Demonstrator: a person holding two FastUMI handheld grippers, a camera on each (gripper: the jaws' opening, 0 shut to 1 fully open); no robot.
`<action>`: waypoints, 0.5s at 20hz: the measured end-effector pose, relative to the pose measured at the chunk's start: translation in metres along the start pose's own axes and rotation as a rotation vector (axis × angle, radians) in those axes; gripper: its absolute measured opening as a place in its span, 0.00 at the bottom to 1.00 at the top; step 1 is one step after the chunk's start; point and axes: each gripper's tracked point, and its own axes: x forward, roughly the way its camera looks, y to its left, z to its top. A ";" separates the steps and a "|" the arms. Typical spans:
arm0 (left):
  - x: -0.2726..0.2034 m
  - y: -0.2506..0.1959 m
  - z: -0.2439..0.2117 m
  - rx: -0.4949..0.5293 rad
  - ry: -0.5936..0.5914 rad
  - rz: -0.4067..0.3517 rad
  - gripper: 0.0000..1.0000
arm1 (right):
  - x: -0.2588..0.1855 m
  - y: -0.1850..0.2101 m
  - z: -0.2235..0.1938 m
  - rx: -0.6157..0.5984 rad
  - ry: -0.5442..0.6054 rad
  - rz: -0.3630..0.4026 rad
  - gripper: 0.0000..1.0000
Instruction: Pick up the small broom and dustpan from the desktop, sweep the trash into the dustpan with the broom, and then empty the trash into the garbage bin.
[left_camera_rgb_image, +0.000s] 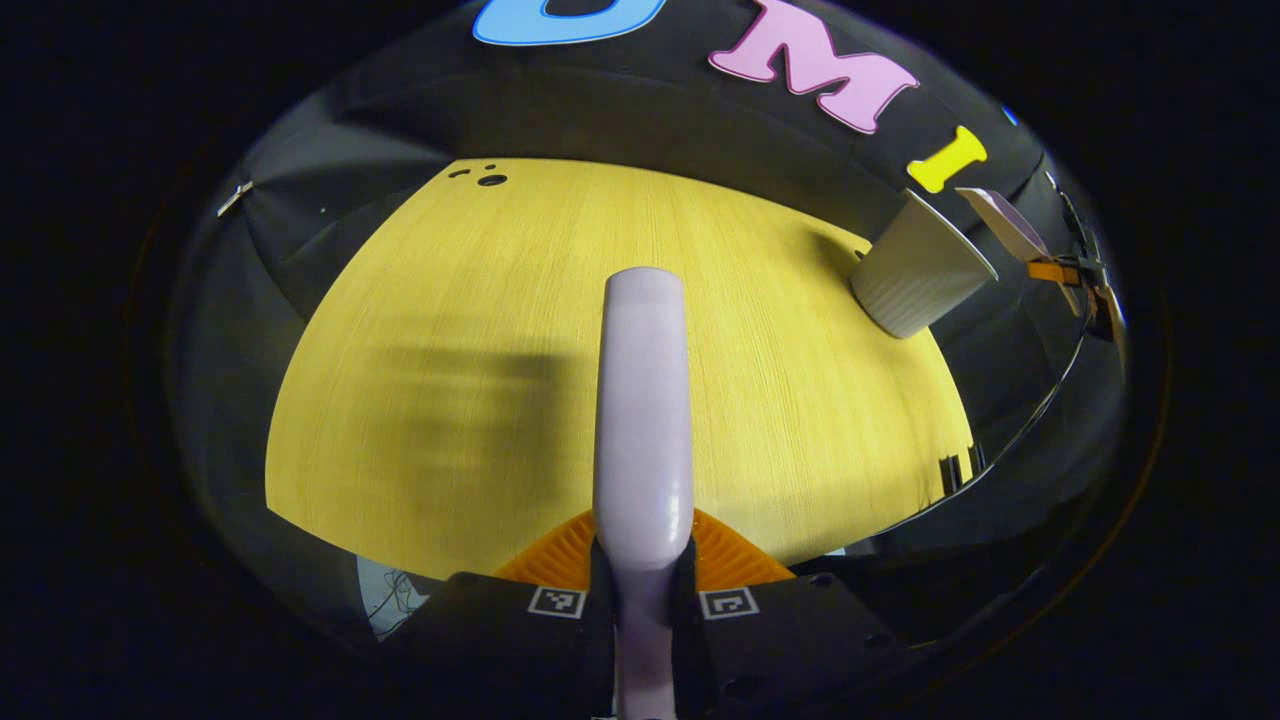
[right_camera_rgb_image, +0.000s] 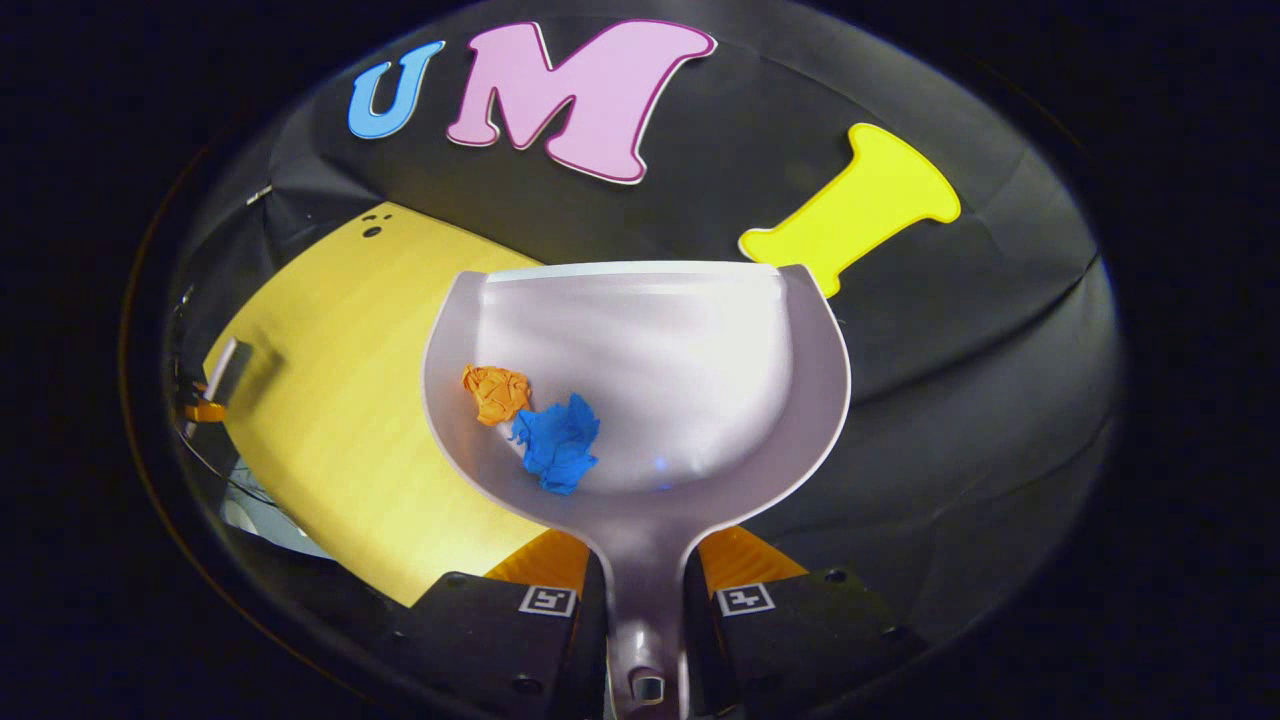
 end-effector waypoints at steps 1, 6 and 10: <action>0.000 0.000 0.006 -0.007 -0.005 0.001 0.27 | 0.000 0.000 0.000 -0.017 0.002 -0.026 0.32; 0.004 0.006 0.022 -0.017 0.008 0.025 0.27 | -0.007 -0.002 0.007 -0.131 0.042 -0.086 0.36; 0.008 0.010 0.030 -0.020 0.032 0.041 0.26 | -0.002 -0.013 0.007 -0.336 0.112 -0.147 0.36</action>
